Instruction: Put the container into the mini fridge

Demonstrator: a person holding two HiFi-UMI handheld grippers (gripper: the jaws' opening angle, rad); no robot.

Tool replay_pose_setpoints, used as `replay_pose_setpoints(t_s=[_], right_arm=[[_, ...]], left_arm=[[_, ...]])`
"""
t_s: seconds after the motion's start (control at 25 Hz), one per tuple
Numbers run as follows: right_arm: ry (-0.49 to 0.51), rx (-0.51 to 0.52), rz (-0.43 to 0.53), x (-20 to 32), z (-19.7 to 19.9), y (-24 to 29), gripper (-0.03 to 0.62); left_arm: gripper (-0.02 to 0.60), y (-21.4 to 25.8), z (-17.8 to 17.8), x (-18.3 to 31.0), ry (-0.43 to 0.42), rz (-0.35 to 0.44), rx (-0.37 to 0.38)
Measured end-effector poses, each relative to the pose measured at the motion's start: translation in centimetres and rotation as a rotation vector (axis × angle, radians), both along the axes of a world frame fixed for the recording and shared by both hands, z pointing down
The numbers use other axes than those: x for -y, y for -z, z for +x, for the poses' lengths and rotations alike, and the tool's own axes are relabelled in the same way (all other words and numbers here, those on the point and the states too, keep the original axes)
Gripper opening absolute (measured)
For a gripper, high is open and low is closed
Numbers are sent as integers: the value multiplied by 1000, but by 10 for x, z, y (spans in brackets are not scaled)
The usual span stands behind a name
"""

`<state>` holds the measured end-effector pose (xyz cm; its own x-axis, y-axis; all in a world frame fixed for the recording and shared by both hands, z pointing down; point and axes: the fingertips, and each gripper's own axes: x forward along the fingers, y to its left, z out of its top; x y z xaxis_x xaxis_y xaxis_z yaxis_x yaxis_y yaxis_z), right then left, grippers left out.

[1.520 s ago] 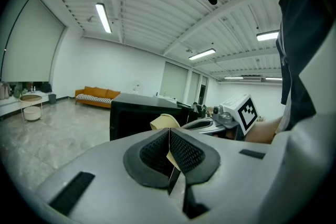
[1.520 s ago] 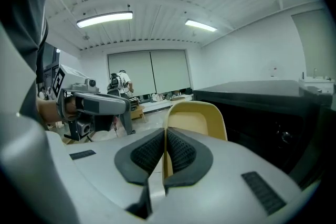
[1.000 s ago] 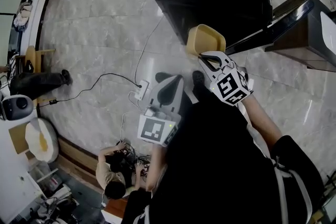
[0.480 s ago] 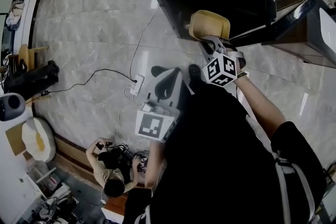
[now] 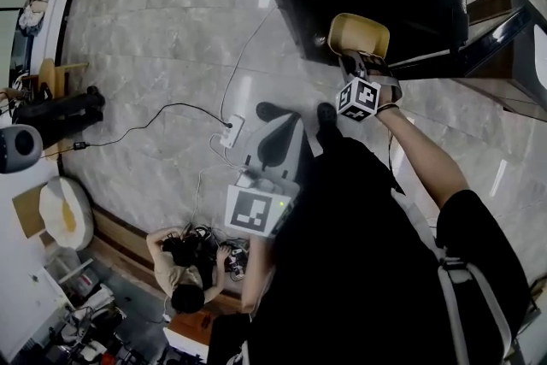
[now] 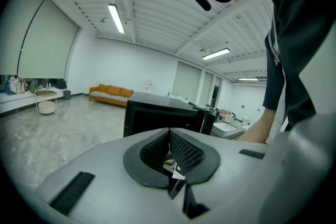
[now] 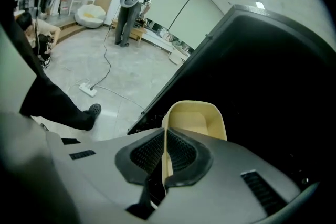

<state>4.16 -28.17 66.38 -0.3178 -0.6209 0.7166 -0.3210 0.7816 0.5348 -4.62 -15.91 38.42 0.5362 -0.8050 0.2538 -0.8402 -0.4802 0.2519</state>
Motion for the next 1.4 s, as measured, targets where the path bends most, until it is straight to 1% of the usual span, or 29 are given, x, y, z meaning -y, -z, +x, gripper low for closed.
replay_pose_setpoints(t_s=[0.12, 0.32, 0.44, 0.6, 0.68, 0.76, 0.84, 0.92, 1.12, 1.28, 1.4], right_arm=[[11, -57, 10, 11, 2, -25, 29], [8, -122, 25, 35, 0, -42, 29], [-20, -163, 43, 51, 7, -58, 29], [-19, -213, 63, 71, 10, -74, 28], [-15, -252, 75, 80, 13, -80, 28], [-22, -283, 94, 87, 14, -81, 26], [-28, -290, 109, 91, 13, -82, 26], [-30, -300, 124, 96, 15, -86, 25], [-50, -312, 114, 107, 17, -96, 23], [-57, -338, 140, 121, 22, -98, 23], [-73, -359, 115, 128, 27, -103, 21]], left_arm=[[34, -1, -7, -1, 24, -8, 5], [34, -4, -18, -8, 26, -52, 22], [34, -9, -19, -12, 29, -70, 24], [34, -15, -18, -16, 23, -82, 28], [34, -18, -18, -18, 18, -81, 47], [34, -21, -19, -19, 17, -75, 91], [34, -22, -19, -22, 18, -85, 105], [34, -24, -18, -23, 15, -99, 93], [34, -30, -23, -24, 13, -120, 79], [34, -42, -25, -22, 15, -134, 95], [34, -46, -27, -21, 15, -138, 93]])
